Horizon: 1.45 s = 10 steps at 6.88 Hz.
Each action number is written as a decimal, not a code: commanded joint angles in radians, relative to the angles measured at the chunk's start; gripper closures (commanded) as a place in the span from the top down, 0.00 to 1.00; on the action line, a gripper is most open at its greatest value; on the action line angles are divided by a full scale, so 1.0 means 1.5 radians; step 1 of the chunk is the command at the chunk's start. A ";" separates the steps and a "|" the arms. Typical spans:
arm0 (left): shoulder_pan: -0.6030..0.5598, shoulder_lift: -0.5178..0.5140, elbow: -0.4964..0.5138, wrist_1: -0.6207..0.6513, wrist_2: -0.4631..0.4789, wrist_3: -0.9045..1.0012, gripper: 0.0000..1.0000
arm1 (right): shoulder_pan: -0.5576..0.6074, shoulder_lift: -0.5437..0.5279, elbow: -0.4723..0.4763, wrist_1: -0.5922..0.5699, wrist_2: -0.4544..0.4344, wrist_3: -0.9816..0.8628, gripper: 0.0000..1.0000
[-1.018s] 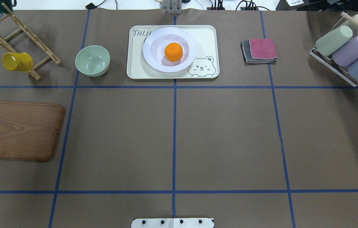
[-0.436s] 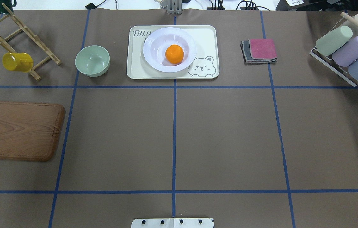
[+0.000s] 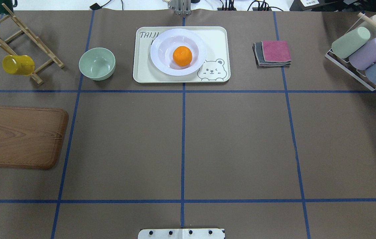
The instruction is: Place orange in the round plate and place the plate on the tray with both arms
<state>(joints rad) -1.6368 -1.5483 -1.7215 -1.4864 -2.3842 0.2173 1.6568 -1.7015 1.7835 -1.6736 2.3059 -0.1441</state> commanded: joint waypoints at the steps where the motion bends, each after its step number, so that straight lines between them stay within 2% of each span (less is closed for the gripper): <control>1: 0.000 0.004 -0.001 0.000 0.000 -0.001 0.98 | 0.000 -0.003 0.001 0.000 0.001 -0.001 1.00; 10: 0.000 0.007 -0.005 0.000 0.000 -0.001 0.98 | 0.000 -0.010 0.005 0.001 0.018 -0.002 1.00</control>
<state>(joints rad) -1.6368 -1.5371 -1.7283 -1.4864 -2.3838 0.2163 1.6567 -1.7158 1.7908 -1.6732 2.3343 -0.1496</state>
